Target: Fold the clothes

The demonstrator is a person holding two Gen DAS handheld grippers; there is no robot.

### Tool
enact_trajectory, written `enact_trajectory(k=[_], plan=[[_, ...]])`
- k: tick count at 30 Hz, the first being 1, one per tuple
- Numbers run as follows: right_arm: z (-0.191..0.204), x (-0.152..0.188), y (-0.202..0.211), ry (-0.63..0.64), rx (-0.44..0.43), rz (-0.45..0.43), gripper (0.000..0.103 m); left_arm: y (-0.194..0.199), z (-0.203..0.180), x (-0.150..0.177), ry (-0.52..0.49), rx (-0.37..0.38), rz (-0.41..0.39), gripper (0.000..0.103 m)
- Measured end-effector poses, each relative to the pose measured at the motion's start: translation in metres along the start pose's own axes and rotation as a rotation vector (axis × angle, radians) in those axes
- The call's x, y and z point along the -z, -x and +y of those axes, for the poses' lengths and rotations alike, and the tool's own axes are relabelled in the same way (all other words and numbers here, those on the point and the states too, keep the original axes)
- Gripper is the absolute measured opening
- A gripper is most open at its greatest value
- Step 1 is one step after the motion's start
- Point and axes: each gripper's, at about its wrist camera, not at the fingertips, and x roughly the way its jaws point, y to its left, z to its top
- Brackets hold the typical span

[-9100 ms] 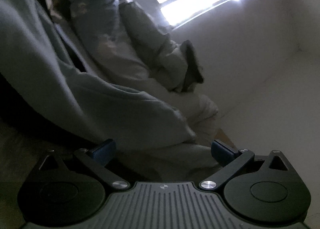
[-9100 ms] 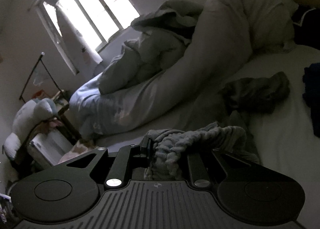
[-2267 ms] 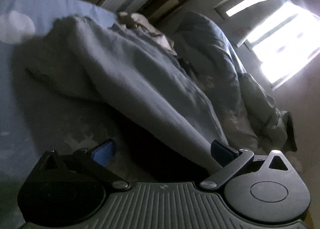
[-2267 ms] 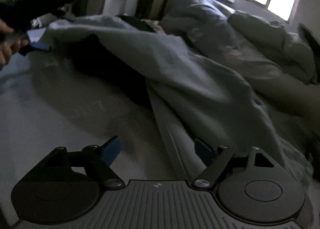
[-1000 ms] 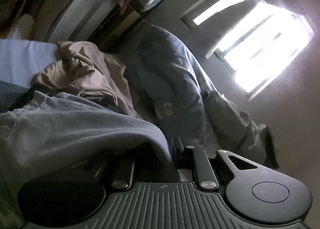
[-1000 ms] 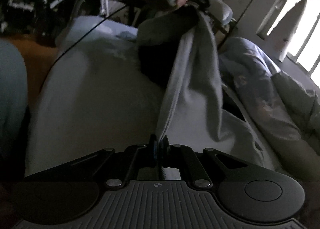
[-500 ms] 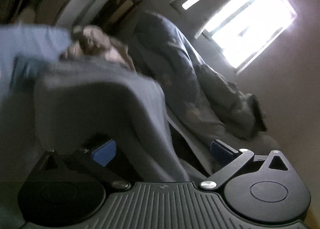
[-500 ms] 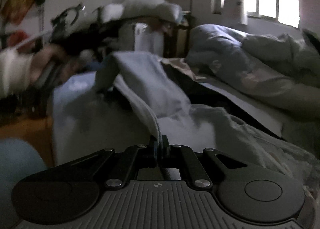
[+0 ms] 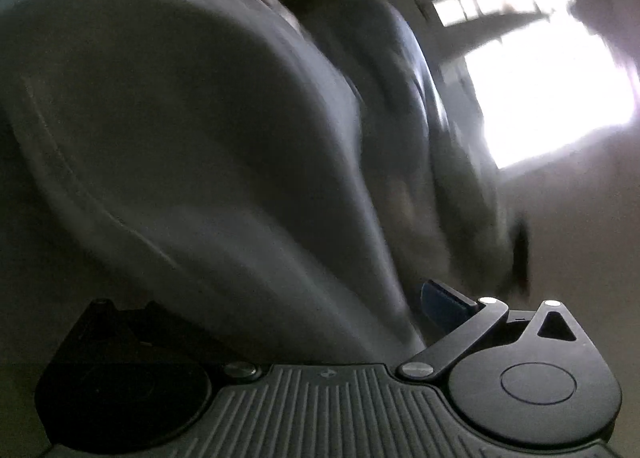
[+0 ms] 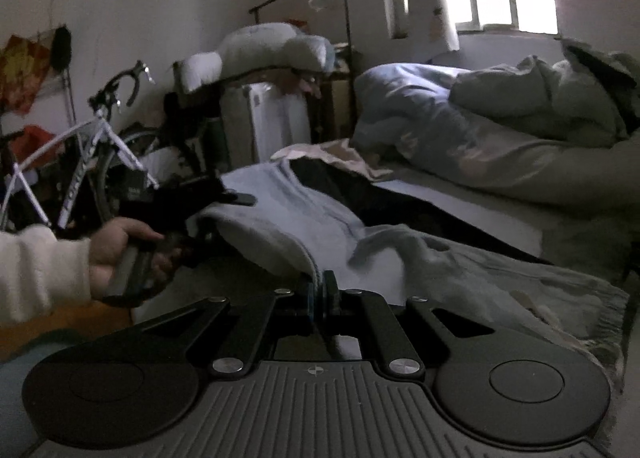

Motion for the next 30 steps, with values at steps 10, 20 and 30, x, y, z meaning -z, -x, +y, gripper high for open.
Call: enact_trajectory(k=[10, 20, 30], plan=[[-0.014, 0.009, 0.016, -0.031, 0.026, 0.037, 0.005, 0.048, 0.048, -0.063, 0.096, -0.088, -0.220, 0.073], [-0.002, -0.008, 0.016, -0.048, 0.077, 0.022, 0.005, 0.063, 0.094, -0.059, 0.196, -0.057, -0.169, 0.073], [0.019, -0.004, 0.001, 0.040, 0.092, 0.136, 0.005, 0.096, 0.099, -0.101, 0.134, 0.022, -0.287, 0.011]])
